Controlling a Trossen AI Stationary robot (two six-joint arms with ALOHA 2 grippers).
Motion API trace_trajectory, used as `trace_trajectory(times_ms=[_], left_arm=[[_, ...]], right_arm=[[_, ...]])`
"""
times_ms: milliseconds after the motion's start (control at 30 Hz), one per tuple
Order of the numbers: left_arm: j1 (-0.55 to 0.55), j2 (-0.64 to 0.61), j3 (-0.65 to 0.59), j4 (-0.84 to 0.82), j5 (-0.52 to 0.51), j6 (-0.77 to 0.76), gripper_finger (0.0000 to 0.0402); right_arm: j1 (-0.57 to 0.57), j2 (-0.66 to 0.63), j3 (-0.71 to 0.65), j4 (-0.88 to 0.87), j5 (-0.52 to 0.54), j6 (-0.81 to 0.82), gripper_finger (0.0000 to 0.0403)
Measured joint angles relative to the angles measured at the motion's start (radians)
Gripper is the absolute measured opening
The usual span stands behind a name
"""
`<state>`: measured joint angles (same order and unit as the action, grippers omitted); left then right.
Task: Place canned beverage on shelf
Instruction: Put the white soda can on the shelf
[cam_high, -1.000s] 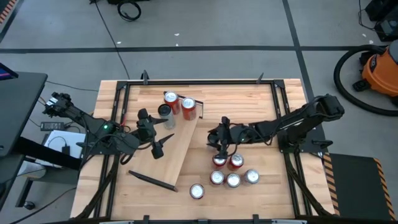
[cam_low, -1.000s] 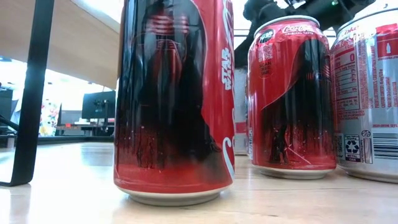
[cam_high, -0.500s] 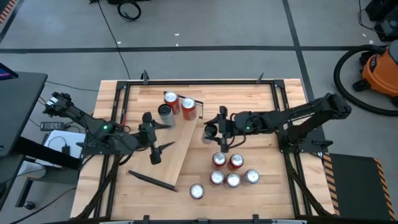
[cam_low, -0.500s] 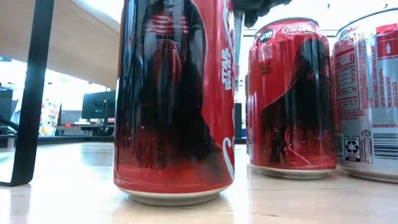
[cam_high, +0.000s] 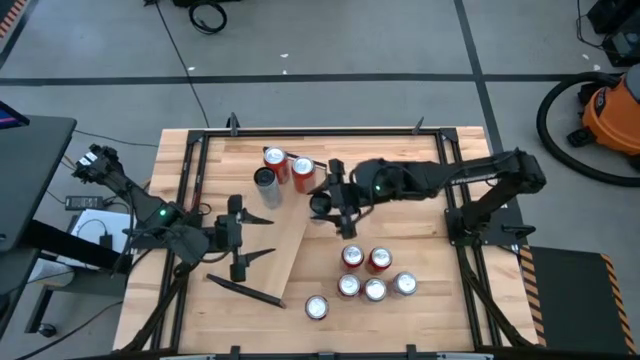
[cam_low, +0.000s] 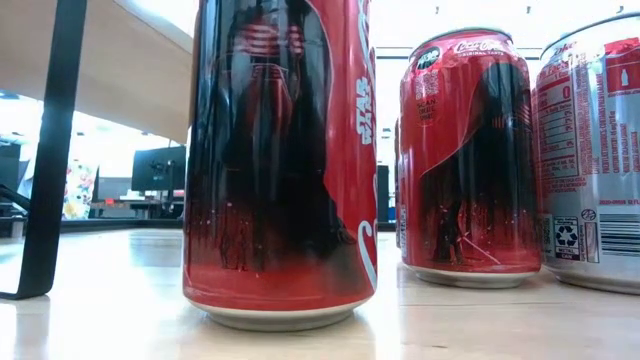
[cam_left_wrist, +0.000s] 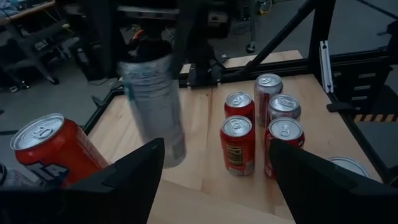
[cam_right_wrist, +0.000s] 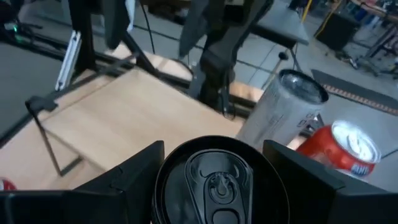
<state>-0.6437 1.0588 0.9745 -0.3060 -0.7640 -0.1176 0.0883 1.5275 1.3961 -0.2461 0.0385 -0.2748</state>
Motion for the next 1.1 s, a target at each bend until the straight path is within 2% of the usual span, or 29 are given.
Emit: trace_trajectory(times_ms=[133,567,933,1100], left_arm=[[0.000,0.000,0.000,0.002,-0.001,-0.024,0.0302],[0.000,0.000,0.000,0.015,-0.002,-0.047,0.0302],[0.000,0.000,0.000,0.023,-0.003,-0.051,0.0302],[0.000,0.000,0.000,0.019,-0.003,-0.056,0.0302]], right_arm=[[-0.048,0.047,0.026,-0.005,-0.072,-0.013,0.0270],[-0.124,0.090,0.033,0.171,-0.245,-0.012,0.0270],[-0.127,0.123,0.030,0.189,-0.261,-0.014,0.0270],[-0.116,0.071,0.031,0.121,-0.259,-0.027,0.0270]])
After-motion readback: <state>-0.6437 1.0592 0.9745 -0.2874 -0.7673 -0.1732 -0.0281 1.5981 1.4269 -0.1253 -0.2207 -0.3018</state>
